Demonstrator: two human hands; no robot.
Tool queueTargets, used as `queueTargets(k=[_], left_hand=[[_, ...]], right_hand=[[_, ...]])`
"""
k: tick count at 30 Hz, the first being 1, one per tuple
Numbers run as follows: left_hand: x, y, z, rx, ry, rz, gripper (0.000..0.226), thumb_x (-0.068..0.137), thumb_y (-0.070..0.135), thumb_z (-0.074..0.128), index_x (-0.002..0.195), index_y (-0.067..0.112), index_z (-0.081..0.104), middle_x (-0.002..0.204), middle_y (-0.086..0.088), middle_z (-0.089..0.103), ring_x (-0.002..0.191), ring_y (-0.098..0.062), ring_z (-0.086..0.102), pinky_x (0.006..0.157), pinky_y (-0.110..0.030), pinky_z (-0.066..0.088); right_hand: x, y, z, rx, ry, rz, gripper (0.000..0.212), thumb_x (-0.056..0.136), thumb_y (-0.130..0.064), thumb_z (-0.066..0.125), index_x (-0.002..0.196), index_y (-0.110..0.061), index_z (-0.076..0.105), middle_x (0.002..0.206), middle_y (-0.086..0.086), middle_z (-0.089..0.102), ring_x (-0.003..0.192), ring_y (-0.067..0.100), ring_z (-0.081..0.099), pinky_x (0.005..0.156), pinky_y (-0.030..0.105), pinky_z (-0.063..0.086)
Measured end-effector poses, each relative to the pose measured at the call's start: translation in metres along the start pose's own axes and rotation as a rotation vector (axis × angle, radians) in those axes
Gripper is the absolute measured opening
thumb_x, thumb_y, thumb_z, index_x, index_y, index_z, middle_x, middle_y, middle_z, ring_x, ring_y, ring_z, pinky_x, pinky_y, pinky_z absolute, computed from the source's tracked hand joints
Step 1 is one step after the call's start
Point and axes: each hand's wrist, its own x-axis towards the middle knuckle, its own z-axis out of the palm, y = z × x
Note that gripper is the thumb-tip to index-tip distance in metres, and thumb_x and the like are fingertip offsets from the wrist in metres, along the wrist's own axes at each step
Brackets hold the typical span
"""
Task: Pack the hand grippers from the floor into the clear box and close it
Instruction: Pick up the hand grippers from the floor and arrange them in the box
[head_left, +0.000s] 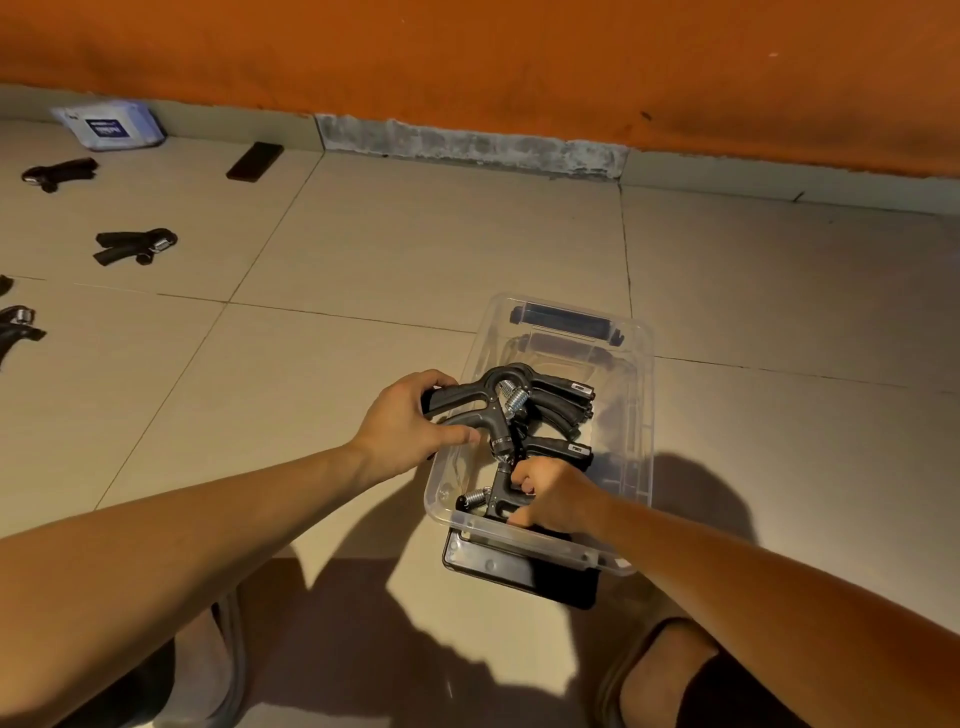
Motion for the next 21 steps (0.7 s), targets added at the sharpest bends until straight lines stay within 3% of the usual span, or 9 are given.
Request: queueTargets(k=[2, 6, 9, 11, 15, 21], left_hand=[[0.002, 0.004, -0.003, 0.0, 0.021, -0.008, 0.056, 0.055, 0.053, 0.09, 0.101, 0.033, 0.066, 0.09, 0.007, 0.074, 0.067, -0.012, 0.067, 0.062, -0.038, 0.056], [0.006, 0.018, -0.007, -0.011, 0.103, -0.011, 0.059, 0.053, 0.057, 0.087, 0.102, 0.033, 0.066, 0.091, 0.009, 0.072, 0.07, -0.016, 0.067, 0.071, -0.046, 0.06], [0.008, 0.027, -0.007, -0.069, 0.168, -0.029, 0.06, 0.051, 0.057, 0.088, 0.101, 0.032, 0.065, 0.092, 0.01, 0.073, 0.073, -0.018, 0.069, 0.073, -0.048, 0.061], [0.009, 0.033, -0.007, -0.084, 0.193, -0.021, 0.059, 0.051, 0.057, 0.088, 0.099, 0.033, 0.064, 0.093, 0.011, 0.073, 0.076, -0.018, 0.07, 0.074, -0.048, 0.061], [0.007, 0.042, -0.004, -0.109, 0.215, 0.007, 0.052, 0.06, 0.045, 0.092, 0.102, 0.031, 0.065, 0.092, 0.011, 0.073, 0.079, -0.013, 0.07, 0.076, -0.048, 0.061], [0.007, 0.047, 0.0, -0.18, 0.199, -0.012, 0.048, 0.066, 0.042, 0.09, 0.104, 0.028, 0.064, 0.09, 0.005, 0.072, 0.073, -0.017, 0.072, 0.068, -0.043, 0.063]], right_hand=[[-0.005, -0.002, -0.018, 0.125, -0.008, 0.03, 0.065, 0.076, -0.029, 0.086, 0.132, -0.012, 0.058, 0.125, 0.009, 0.063, 0.113, 0.025, 0.062, 0.101, 0.042, 0.052], [-0.018, -0.01, -0.071, 0.377, 0.107, -0.001, 0.051, 0.079, -0.023, 0.085, 0.124, -0.009, 0.066, 0.102, 0.006, 0.073, 0.09, 0.015, 0.066, 0.085, 0.027, 0.055], [-0.032, -0.028, -0.101, 0.648, 0.225, -0.079, 0.026, 0.089, -0.028, 0.076, 0.112, -0.016, 0.073, 0.099, 0.003, 0.076, 0.092, 0.015, 0.07, 0.083, 0.027, 0.055], [-0.036, -0.04, -0.109, 0.818, 0.219, -0.114, 0.021, 0.094, -0.03, 0.069, 0.109, -0.016, 0.074, 0.099, 0.006, 0.077, 0.092, 0.017, 0.072, 0.086, 0.031, 0.057], [-0.032, -0.053, -0.11, 0.94, 0.177, -0.142, 0.023, 0.094, -0.02, 0.069, 0.111, -0.006, 0.073, 0.102, 0.012, 0.077, 0.096, 0.024, 0.074, 0.088, 0.035, 0.058], [-0.022, -0.055, -0.118, 0.938, 0.269, -0.127, 0.017, 0.094, -0.01, 0.068, 0.11, -0.002, 0.071, 0.108, 0.017, 0.074, 0.104, 0.029, 0.07, 0.096, 0.044, 0.057]])
